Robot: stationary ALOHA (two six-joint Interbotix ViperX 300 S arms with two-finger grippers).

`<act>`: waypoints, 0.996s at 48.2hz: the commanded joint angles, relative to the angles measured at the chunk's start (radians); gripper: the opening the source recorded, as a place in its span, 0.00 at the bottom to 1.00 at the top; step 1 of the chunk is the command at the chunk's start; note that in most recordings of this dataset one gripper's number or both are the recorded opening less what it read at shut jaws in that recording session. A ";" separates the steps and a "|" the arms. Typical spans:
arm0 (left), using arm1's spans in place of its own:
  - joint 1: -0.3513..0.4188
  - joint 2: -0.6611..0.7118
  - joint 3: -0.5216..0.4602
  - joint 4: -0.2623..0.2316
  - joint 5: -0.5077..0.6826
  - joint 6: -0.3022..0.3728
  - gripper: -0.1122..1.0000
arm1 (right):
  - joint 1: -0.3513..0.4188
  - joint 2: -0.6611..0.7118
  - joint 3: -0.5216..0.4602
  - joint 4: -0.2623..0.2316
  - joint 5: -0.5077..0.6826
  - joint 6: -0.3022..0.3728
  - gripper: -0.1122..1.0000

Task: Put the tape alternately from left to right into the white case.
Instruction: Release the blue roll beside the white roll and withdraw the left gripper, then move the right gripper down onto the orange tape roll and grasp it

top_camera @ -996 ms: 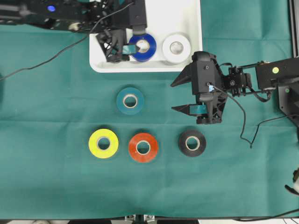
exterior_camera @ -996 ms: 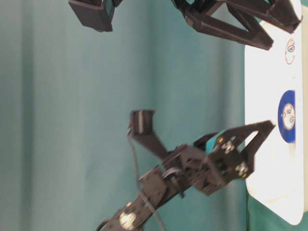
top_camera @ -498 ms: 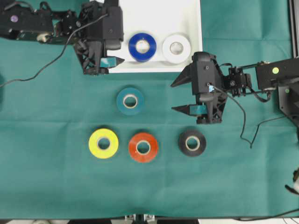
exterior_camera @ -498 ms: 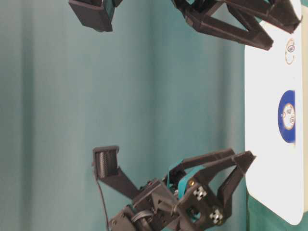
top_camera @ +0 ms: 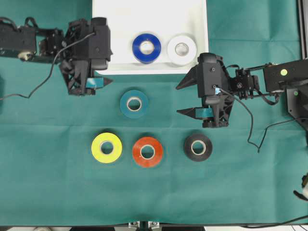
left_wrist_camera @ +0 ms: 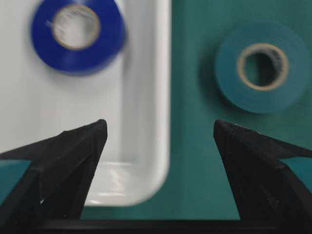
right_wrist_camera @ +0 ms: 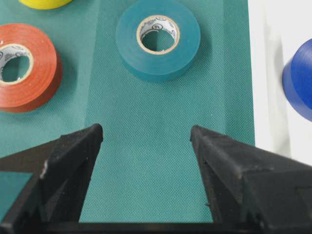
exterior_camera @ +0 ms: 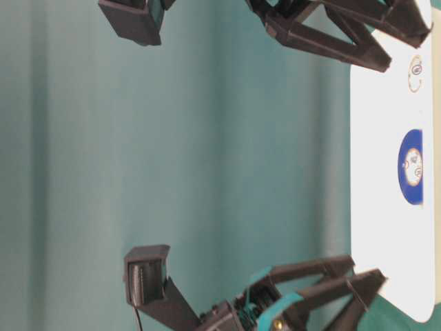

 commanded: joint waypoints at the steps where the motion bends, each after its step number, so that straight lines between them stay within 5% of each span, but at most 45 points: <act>1: -0.031 -0.028 0.011 -0.003 -0.003 -0.034 0.71 | 0.002 -0.008 -0.012 0.000 -0.009 0.002 0.82; 28: -0.202 -0.037 0.078 -0.003 -0.003 -0.333 0.71 | 0.000 -0.002 -0.014 0.000 -0.009 0.002 0.82; 48: -0.210 -0.037 0.115 -0.003 -0.008 -0.379 0.71 | 0.002 0.021 -0.025 0.002 -0.008 0.003 0.82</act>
